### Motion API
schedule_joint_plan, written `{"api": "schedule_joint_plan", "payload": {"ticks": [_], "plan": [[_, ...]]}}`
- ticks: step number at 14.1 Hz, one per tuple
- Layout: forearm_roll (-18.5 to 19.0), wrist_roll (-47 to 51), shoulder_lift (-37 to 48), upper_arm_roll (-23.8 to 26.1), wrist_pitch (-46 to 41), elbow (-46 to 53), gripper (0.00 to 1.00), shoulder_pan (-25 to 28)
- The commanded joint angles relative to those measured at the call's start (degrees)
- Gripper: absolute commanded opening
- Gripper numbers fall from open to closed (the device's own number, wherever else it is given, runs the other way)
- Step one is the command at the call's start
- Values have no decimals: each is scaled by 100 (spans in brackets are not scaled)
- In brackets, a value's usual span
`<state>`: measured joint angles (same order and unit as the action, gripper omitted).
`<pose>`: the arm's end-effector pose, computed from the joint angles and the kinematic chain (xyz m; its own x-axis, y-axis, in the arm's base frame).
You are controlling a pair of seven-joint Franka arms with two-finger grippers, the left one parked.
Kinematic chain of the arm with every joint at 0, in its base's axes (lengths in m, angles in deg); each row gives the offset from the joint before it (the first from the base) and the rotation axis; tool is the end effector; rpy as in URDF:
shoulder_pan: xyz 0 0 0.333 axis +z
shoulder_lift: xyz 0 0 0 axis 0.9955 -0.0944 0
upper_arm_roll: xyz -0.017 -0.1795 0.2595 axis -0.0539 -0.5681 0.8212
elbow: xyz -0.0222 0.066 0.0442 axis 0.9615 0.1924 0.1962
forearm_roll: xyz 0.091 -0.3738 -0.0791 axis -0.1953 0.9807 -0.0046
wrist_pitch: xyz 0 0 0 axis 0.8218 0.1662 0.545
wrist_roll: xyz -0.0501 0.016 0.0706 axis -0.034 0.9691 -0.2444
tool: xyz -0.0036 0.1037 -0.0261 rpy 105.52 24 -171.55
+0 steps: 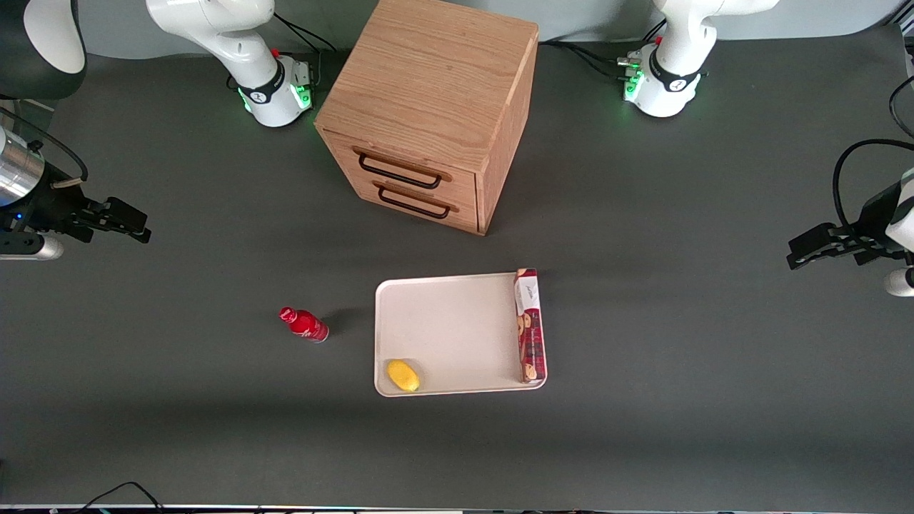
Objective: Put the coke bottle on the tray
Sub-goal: 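Move the open right gripper over the red Coca-Cola bottle lying on the table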
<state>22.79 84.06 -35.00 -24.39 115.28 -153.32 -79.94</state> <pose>0.5659 0.0018 0.5801 0.9982 -0.0511 0.0312 -0.0517 -0.9985 0.0170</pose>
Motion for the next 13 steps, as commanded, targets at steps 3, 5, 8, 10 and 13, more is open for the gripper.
{"api": "schedule_joint_plan", "payload": {"ticks": [3,5,8,10,13], "plan": [[7,76,-76,15,-136,153,100,-51],[-142,85,-76,6,-145,145,100,-104],[-310,67,-67,6,-153,101,100,-157],[-310,67,-58,6,-153,101,100,-157],[-310,67,-23,6,-153,101,100,-139]]}}
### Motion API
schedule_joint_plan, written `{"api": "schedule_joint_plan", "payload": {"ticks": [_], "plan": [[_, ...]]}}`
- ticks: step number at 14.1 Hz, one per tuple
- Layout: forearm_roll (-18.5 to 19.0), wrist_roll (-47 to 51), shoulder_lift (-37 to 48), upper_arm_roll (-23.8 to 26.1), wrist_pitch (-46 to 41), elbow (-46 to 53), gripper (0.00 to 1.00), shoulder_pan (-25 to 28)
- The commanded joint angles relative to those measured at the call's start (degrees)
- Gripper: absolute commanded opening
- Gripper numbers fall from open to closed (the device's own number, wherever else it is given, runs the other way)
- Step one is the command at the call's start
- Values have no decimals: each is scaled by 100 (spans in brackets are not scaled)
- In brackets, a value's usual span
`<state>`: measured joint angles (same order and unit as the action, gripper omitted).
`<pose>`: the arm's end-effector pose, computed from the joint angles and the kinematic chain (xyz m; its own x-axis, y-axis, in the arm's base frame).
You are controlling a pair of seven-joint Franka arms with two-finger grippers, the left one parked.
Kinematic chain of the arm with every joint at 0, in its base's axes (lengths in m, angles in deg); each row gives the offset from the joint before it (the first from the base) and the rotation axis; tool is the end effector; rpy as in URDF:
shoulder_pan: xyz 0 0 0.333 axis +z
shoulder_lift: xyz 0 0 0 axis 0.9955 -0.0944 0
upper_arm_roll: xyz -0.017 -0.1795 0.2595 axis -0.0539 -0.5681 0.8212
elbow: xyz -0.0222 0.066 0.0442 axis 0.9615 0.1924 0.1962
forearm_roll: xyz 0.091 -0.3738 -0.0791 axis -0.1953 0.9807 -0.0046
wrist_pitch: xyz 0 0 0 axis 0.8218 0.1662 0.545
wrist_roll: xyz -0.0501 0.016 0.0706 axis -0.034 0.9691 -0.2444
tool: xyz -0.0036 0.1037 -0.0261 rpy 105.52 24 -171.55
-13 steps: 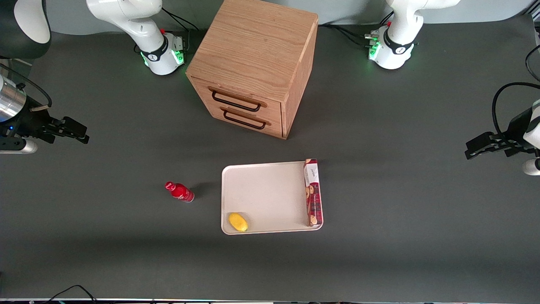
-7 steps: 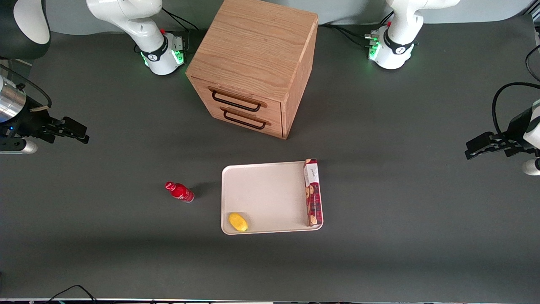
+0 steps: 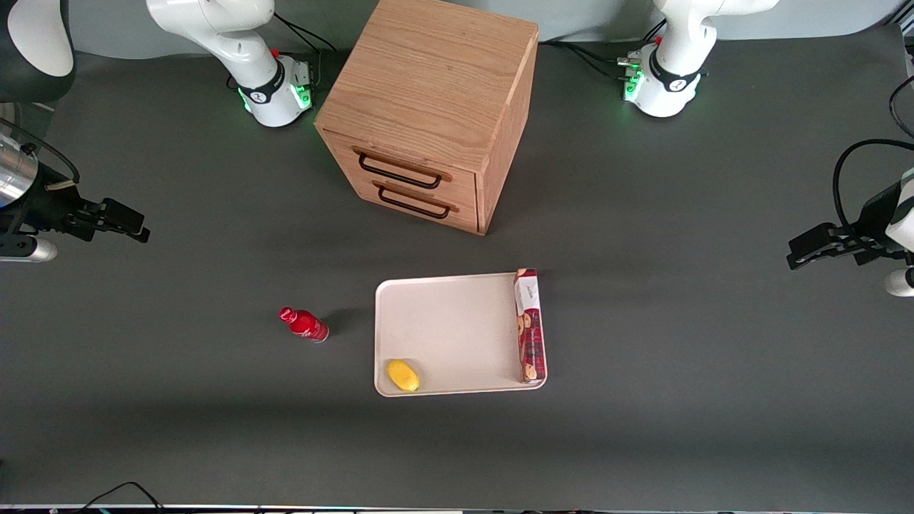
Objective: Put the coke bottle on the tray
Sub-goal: 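Move the open right gripper over the red Coca-Cola bottle lying on the table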
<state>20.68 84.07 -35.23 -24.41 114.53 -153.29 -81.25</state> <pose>0.5655 -0.0078 0.5769 0.9967 -0.0798 0.0125 -0.0795 -0.9967 -0.0182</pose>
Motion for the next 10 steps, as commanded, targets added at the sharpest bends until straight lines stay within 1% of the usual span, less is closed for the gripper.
{"api": "schedule_joint_plan", "payload": {"ticks": [1,3,4,8,9,10], "plan": [[-99,66,8,17,-78,115,100,18],[-90,-4,52,61,-95,133,100,158],[-99,-222,52,35,-261,185,100,402],[-134,-171,35,-88,-324,378,100,1588],[-134,-232,0,-106,-315,431,100,1800],[-125,-224,-44,-97,-298,449,100,1889]]}}
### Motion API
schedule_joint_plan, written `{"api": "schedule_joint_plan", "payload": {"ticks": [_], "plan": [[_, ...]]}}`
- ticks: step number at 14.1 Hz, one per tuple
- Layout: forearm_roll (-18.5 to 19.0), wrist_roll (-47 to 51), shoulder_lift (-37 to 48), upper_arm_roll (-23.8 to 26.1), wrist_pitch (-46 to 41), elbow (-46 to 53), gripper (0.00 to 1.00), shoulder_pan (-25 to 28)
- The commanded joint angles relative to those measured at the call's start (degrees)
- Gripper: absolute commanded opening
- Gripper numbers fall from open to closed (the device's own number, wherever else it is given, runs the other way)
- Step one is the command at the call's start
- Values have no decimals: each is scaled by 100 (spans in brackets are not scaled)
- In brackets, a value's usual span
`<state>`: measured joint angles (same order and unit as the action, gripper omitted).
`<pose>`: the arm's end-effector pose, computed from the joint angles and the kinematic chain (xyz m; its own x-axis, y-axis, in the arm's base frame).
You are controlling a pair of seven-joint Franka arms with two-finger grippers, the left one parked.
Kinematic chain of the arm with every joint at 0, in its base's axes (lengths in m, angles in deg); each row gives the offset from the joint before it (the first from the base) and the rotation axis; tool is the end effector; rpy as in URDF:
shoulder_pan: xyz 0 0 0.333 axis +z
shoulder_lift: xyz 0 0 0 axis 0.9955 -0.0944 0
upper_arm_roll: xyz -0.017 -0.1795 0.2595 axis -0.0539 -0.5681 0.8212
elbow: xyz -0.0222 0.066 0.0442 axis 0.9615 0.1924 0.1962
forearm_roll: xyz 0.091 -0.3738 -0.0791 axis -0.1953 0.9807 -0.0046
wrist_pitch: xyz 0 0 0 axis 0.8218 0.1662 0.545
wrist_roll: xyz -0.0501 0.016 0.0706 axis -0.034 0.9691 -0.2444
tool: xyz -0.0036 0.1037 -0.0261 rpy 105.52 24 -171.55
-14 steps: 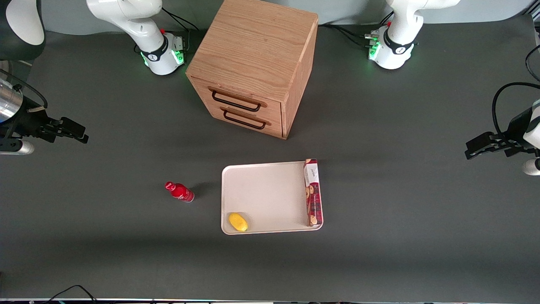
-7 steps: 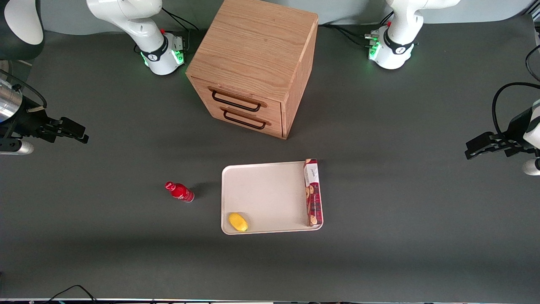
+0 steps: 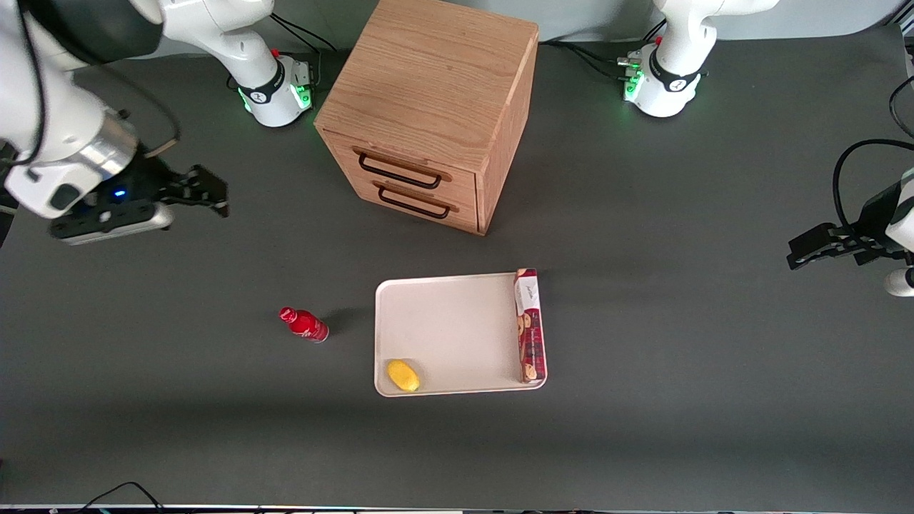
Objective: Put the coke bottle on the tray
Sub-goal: 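Move the open right gripper over the red Coca-Cola bottle lying on the table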
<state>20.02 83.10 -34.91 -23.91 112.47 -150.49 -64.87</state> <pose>0.5410 0.1571 0.6003 0.9729 0.2290 0.0307 0.2299 -0.9727 -0.0308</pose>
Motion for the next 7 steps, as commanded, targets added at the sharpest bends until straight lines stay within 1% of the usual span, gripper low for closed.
{"api": "schedule_joint_plan", "payload": {"ticks": [1,3,4,5,6,7], "plan": [[-59,-118,-181,-147,-40,169,100,313],[-24,-197,-593,-156,362,143,100,287],[11,-397,-821,-164,600,143,100,261],[-58,-878,-1059,-286,802,143,100,243],[-189,-1205,-1313,-531,1031,160,100,243],[-460,-1364,-1498,-673,1181,169,100,261]]}}
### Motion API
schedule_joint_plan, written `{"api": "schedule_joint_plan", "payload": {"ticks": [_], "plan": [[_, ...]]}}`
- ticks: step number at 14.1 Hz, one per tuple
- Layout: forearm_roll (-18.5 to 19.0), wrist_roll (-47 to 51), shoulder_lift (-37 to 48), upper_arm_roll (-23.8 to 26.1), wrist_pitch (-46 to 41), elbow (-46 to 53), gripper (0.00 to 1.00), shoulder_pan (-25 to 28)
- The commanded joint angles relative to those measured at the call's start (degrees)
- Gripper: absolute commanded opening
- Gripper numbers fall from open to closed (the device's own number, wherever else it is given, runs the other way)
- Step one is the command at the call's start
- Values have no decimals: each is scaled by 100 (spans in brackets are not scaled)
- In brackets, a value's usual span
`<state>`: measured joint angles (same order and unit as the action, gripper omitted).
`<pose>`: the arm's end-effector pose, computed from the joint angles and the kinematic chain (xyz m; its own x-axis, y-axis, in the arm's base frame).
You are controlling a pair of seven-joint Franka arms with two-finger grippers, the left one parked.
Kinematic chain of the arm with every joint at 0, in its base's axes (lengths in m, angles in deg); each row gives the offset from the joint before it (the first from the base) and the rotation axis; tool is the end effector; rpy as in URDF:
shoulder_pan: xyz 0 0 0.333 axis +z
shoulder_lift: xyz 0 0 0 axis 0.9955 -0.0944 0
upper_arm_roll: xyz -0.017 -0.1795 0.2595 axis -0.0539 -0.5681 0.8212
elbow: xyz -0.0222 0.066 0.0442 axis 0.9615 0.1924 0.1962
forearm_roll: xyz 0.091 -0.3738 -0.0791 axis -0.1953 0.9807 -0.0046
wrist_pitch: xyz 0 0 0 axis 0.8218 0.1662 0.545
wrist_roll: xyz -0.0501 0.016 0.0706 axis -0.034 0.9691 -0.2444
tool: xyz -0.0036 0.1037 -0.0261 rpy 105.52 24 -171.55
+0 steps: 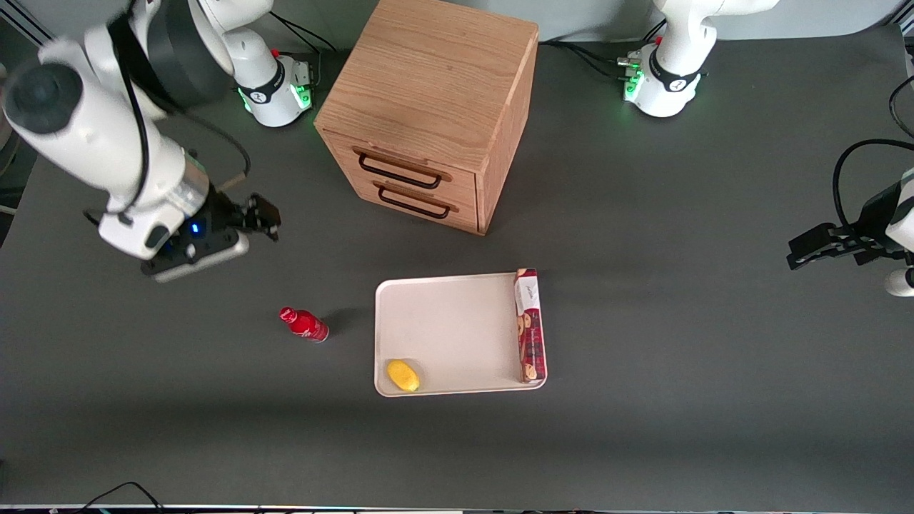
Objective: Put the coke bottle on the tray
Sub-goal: 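Move the open right gripper over the red Coca-Cola bottle lying on the table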
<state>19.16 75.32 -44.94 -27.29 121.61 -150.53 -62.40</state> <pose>0.5955 0.1685 0.5114 0.9409 0.3380 0.0191 0.3384 -0.9408 -0.0196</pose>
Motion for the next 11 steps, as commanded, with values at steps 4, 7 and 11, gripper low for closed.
{"api": "schedule_joint_plan", "payload": {"ticks": [4,7,11], "plan": [[-509,-606,-1172,-372,444,436,100,14],[-518,-579,-1577,-381,601,595,100,5],[-527,-570,-1929,-381,891,578,100,5]]}}
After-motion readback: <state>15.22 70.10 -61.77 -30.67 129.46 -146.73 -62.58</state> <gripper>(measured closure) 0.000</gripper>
